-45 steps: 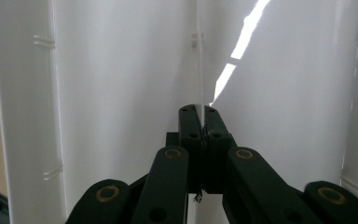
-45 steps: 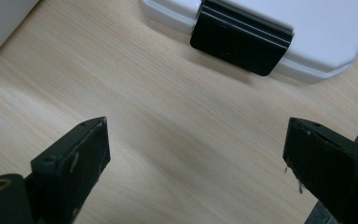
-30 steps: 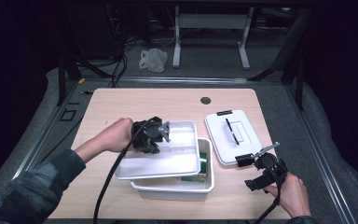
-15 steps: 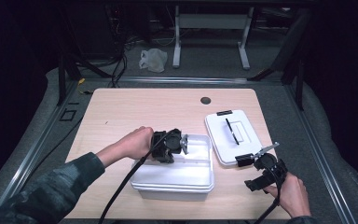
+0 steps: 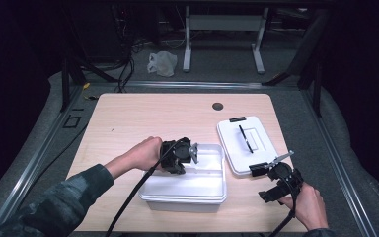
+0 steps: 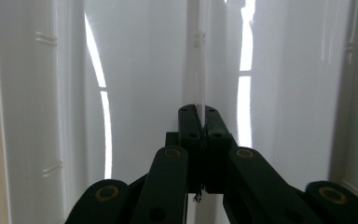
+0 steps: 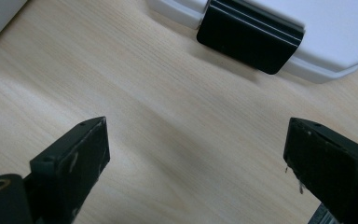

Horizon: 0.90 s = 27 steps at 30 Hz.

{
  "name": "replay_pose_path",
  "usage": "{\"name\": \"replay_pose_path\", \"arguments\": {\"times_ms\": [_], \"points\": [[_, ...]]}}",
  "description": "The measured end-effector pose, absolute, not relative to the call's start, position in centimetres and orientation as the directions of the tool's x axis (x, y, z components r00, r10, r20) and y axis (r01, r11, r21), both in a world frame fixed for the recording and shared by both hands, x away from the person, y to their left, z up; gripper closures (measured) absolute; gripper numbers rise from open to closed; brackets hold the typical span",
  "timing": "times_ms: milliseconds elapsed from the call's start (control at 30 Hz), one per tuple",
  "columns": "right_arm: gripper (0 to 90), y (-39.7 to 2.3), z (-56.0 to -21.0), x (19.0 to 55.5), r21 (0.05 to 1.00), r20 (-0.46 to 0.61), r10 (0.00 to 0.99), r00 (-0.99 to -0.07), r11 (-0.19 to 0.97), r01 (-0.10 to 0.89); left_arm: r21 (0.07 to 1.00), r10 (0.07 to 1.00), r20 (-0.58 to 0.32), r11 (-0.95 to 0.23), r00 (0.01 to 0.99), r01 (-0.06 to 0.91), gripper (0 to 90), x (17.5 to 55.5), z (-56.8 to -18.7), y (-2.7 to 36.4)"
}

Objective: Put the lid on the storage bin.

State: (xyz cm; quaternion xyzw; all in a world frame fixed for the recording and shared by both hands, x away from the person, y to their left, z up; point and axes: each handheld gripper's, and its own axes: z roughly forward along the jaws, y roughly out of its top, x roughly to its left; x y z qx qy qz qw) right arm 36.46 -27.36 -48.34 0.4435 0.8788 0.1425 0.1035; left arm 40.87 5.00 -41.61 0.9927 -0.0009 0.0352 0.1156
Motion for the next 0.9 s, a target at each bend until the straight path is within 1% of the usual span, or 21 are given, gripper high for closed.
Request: {"name": "replay_pose_path", "arguments": {"times_ms": [367,400,433,467,500,533,600,633,667,733,800,900], "points": [[6.6,-27.4,-48.4,36.5,0.337,-0.057,0.809,-0.585,0.567,0.752,0.215,0.02,0.082,-0.977,0.996,0.002,88.0,40.7,-41.9,4.7],[6.6,-27.4,-48.4,36.5,0.338,-0.056,0.809,-0.585,0.567,0.752,0.217,0.033,0.068,-0.976,0.997,0.017,82.3,40.8,-41.9,4.8],[6.6,-27.4,-48.4,36.5,0.338,-0.056,0.809,-0.585,0.567,0.751,0.221,0.043,0.074,-0.975,0.996,0.026,76.4,40.8,-41.8,4.8],[6.6,-27.4,-48.4,36.5,0.338,-0.056,0.809,-0.585,0.567,0.751,0.221,0.043,0.074,-0.975,0.996,0.026,74.2,40.8,-41.8,4.8],[6.6,-27.4,-48.4,36.5,0.339,-0.053,0.81,-0.584,0.565,0.752,0.237,0.06,0.075,-0.971,0.995,0.04,74.2,40.9,-41.5,5.0],[6.6,-27.4,-48.3,36.5,0.34,-0.052,0.813,-0.58,0.561,0.755,0.254,0.09,0.079,-0.965,0.993,0.068,62.2,41.1,-41.1,5.4],[6.7,-27.4,-48.3,36.5,0.34,-0.051,0.813,-0.58,0.56,0.755,0.262,0.108,0.083,-0.961,0.991,0.083,50.6,41.2,-40.7,5.7],[6.6,-27.5,-48.3,36.5,0.339,-0.051,0.813,-0.58,0.56,0.756,0.267,0.128,0.083,-0.958,0.988,0.101,50.6,41.2,-40.4,6.1],[6.6,-27.5,-48.4,36.5,0.338,-0.05,0.813,-0.581,0.561,0.756,0.274,0.169,0.081,-0.951,0.982,0.141,37.3,41.3,-39.7,6.8],[6.7,-27.4,-48.4,36.5,0.337,-0.047,0.813,-0.581,0.56,0.757,0.271,0.213,0.073,-0.944,0.974,0.186,26.4,41.3,-39.1,7.5],[6.7,-27.4,-48.4,36.6,0.334,-0.05,0.813,-0.58,0.561,0.757,0.272,0.246,0.083,-0.938,0.966,0.216,19.4,41.2,-38.7,8.4],[6.7,-27.4,-48.4,36.5,0.336,-0.053,0.813,-0.58,0.562,0.756,0.268,0.281,0.084,-0.931,0.956,0.25,16.7,41.3,-38.3,9.3]]}}
